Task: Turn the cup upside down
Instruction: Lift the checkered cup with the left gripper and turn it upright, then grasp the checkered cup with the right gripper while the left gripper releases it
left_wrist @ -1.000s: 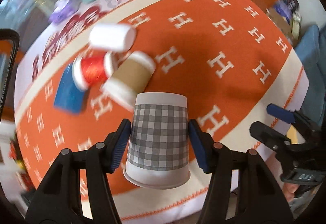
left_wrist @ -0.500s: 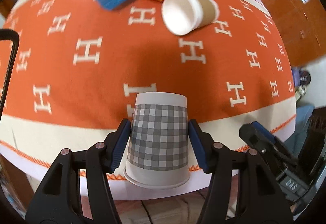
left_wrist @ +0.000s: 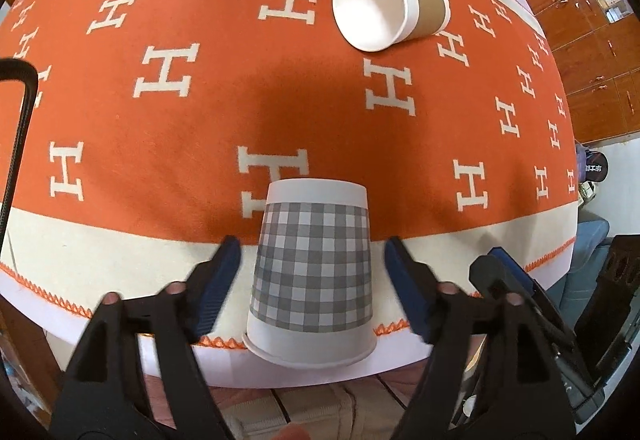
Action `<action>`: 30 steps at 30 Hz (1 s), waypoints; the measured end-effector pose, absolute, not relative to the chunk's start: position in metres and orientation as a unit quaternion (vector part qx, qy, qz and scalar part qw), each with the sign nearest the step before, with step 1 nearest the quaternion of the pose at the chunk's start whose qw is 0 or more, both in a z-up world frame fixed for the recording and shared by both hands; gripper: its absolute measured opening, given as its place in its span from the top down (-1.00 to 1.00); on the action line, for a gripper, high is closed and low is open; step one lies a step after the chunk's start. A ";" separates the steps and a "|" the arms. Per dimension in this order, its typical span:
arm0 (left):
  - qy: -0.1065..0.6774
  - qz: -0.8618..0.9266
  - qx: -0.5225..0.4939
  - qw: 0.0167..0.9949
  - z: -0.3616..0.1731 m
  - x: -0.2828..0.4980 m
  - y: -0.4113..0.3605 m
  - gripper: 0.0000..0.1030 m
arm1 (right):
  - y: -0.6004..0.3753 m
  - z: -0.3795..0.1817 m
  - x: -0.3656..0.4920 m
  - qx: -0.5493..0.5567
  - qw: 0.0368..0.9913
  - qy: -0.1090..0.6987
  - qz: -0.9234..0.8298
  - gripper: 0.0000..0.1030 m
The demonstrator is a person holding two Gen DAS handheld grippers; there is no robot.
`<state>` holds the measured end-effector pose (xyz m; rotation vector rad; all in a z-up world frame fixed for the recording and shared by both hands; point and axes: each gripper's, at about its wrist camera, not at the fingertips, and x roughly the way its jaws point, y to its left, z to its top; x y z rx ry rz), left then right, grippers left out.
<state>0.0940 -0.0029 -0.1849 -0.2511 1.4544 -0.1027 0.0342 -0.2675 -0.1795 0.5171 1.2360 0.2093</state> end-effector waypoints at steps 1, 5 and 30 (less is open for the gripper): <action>0.661 -0.049 -0.114 0.740 -0.183 0.094 -0.002 -0.47 | -0.267 -0.180 0.035 0.239 0.778 0.572 0.097 -0.72; 0.651 -0.060 -0.114 0.748 -0.170 0.091 0.003 -0.47 | -0.263 -0.181 0.036 0.240 0.776 0.575 0.102 -0.72; 0.550 -0.034 -0.078 0.831 -0.158 0.043 0.089 -0.14 | -0.193 -0.185 0.072 0.268 0.674 0.647 0.236 -0.68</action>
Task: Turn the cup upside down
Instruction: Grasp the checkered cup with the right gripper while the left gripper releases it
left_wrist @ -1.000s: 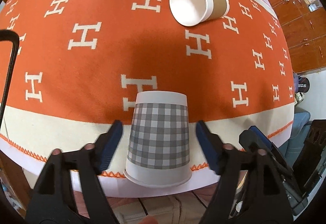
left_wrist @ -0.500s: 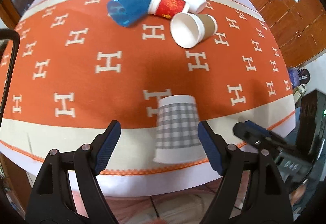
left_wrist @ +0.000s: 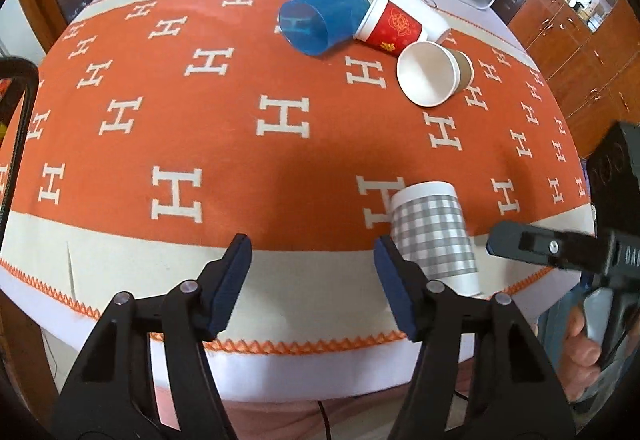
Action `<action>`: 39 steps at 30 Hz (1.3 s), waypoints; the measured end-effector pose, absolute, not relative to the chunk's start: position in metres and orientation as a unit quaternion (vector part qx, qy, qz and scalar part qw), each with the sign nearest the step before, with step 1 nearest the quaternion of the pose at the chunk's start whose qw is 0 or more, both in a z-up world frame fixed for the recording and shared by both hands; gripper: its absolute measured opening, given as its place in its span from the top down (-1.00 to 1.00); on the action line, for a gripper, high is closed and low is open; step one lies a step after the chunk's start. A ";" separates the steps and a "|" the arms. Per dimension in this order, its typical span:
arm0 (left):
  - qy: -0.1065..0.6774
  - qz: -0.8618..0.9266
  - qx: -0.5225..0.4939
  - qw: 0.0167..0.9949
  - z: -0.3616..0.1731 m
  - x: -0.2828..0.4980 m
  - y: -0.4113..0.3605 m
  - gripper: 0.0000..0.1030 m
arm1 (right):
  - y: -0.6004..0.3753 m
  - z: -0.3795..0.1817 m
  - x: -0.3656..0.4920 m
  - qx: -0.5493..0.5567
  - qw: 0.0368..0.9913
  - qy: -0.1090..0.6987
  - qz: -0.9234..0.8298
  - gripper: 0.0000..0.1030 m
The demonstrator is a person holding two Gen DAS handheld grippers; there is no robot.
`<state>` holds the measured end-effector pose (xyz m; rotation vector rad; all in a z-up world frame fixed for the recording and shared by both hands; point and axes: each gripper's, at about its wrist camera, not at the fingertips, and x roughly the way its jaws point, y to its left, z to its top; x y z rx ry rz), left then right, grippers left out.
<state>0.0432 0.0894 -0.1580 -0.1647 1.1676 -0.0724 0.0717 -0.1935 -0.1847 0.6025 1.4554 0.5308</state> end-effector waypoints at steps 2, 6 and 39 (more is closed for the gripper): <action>0.556 -0.035 -0.070 0.828 -0.164 0.044 0.091 -0.04 | -0.187 -0.189 0.078 0.263 0.666 0.656 0.240 -0.65; 0.571 -0.030 -0.074 0.817 -0.179 0.047 0.094 -0.02 | -0.174 -0.203 0.091 0.254 0.646 0.678 0.241 -0.54; 0.477 0.022 -0.037 0.878 -0.170 0.050 0.073 -0.02 | -0.169 -0.131 0.038 0.098 0.875 0.421 0.219 -0.18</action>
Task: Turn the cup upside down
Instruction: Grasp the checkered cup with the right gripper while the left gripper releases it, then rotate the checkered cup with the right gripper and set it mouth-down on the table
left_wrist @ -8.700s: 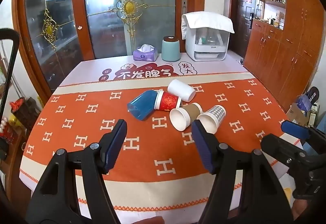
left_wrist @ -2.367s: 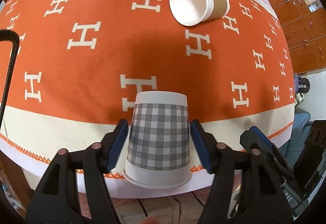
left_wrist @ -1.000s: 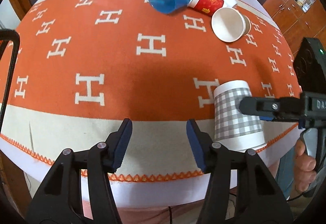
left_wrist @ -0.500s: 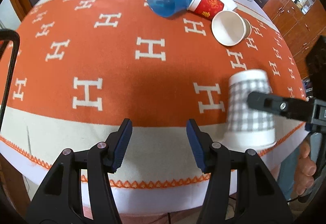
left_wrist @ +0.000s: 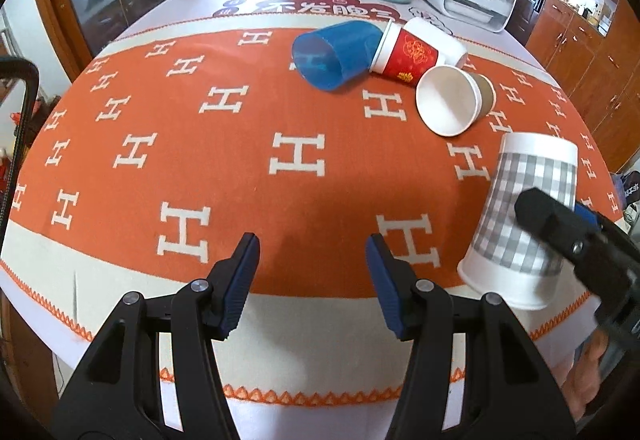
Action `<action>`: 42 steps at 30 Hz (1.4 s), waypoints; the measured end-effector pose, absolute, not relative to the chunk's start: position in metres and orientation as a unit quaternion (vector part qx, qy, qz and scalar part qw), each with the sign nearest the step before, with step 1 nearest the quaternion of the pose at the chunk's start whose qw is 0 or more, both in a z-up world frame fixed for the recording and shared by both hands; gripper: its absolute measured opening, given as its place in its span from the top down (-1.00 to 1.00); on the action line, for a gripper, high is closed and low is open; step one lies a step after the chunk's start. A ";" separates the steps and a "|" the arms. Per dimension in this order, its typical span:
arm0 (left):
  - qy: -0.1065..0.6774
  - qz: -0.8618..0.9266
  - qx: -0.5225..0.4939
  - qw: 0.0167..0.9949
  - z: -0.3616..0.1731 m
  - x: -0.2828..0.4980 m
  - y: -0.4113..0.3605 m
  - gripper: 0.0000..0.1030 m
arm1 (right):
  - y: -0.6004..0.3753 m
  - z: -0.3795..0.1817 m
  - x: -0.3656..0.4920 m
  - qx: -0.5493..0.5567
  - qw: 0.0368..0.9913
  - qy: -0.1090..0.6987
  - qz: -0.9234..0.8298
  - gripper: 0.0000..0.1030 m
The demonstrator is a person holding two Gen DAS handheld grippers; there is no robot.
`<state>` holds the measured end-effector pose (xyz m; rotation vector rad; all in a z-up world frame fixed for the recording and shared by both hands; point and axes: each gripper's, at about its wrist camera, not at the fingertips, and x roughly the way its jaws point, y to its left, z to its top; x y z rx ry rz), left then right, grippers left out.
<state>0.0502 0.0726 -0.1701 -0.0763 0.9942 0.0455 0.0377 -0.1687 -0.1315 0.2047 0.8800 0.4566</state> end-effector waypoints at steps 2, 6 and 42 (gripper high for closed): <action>0.469 0.034 -0.028 0.882 -0.170 0.048 0.071 -0.02 | -0.166 -0.133 0.032 0.091 0.881 0.412 0.215 -0.18; 0.459 0.053 -0.014 0.887 -0.172 0.045 0.071 -0.02 | -0.160 -0.138 0.025 0.075 0.894 0.394 0.203 -0.18; 0.453 0.081 -0.043 0.887 -0.181 0.030 0.081 -0.02 | -0.119 -0.186 -0.036 -0.092 0.921 0.313 0.214 -0.19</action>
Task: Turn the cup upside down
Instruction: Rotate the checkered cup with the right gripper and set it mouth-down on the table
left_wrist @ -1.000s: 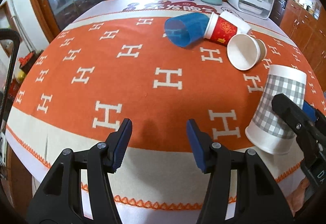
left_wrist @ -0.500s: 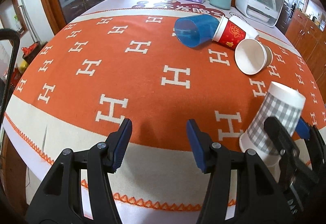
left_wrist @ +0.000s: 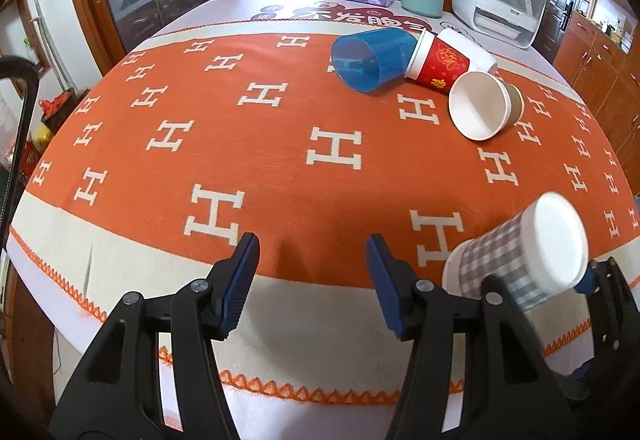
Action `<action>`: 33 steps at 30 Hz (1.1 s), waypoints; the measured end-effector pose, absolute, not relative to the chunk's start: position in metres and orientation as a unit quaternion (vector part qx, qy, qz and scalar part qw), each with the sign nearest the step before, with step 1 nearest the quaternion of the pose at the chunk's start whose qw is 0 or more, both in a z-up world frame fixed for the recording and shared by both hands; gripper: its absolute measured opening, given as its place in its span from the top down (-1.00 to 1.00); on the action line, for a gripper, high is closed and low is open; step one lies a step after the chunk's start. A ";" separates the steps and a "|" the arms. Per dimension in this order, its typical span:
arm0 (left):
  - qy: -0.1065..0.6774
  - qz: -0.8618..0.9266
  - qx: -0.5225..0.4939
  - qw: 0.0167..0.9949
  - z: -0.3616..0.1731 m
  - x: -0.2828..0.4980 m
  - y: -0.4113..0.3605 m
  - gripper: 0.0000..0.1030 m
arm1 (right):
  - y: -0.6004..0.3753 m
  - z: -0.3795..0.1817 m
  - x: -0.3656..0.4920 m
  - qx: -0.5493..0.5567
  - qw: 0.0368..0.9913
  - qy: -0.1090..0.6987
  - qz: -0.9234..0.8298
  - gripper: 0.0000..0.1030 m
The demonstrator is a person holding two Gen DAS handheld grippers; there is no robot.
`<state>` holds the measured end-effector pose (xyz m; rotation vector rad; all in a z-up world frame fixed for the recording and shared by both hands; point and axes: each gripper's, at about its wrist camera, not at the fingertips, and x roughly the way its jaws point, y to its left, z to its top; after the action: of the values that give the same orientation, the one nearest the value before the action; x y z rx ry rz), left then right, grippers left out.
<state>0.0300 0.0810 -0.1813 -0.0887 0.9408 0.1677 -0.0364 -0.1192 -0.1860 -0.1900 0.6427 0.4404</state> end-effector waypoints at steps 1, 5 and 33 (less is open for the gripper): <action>0.452 0.081 -0.042 0.887 -0.181 0.029 0.081 -0.02 | -0.118 -0.186 -0.037 -0.095 0.920 0.313 0.214 -0.21; 0.453 0.082 -0.041 0.887 -0.179 0.027 0.081 -0.08 | -0.123 -0.185 -0.036 -0.071 0.912 0.338 0.224 -0.54; 0.423 0.051 -0.010 0.904 -0.124 -0.002 0.046 -0.25 | -0.190 -0.081 -0.066 0.032 0.930 0.322 0.173 -0.74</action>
<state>-0.0017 0.0456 -0.1241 -0.0215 0.8750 0.1064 -0.0664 -0.1896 -0.0807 0.0658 0.6599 0.3542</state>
